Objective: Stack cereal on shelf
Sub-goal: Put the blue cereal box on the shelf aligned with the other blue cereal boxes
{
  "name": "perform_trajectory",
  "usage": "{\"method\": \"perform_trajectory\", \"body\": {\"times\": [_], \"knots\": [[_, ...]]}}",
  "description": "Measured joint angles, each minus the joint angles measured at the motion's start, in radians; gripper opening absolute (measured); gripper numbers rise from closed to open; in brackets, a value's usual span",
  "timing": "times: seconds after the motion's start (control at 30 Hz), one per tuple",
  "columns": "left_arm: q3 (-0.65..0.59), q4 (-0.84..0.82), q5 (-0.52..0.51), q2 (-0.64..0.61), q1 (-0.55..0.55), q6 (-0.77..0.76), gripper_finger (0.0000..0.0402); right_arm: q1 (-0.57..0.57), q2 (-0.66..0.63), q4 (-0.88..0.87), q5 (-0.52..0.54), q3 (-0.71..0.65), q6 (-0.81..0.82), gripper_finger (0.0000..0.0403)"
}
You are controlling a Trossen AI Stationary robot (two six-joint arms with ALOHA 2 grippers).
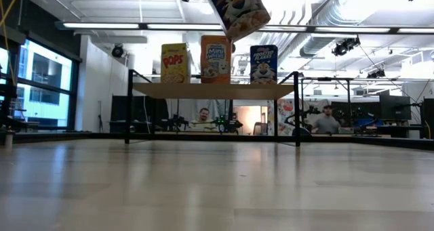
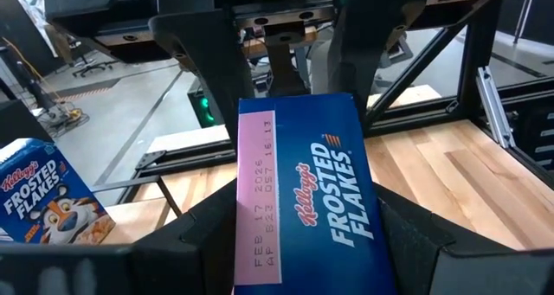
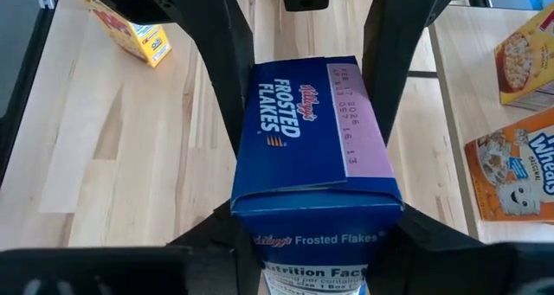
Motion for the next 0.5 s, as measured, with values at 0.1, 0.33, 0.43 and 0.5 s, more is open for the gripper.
{"method": "perform_trajectory", "body": {"times": [0.1,0.33,0.43,0.5], "knots": [[0.0,-0.001,0.0,0.0,0.0,0.0,0.0197,0.0,0.0,0.0,0.0,0.0,0.0,0.0136],[0.0,0.0,0.008,0.0,0.0,0.0,0.0197,0.0,0.0,0.0,-0.001,0.0,0.0,0.0136],[0.0,0.005,0.034,0.0,0.001,-0.001,0.0198,0.0,-0.001,0.0,-0.002,0.0,0.0,0.0136],[0.0,0.005,0.049,0.0,0.001,-0.004,0.0198,0.001,-0.001,0.0,-0.003,0.0,0.0,0.0136]]}}
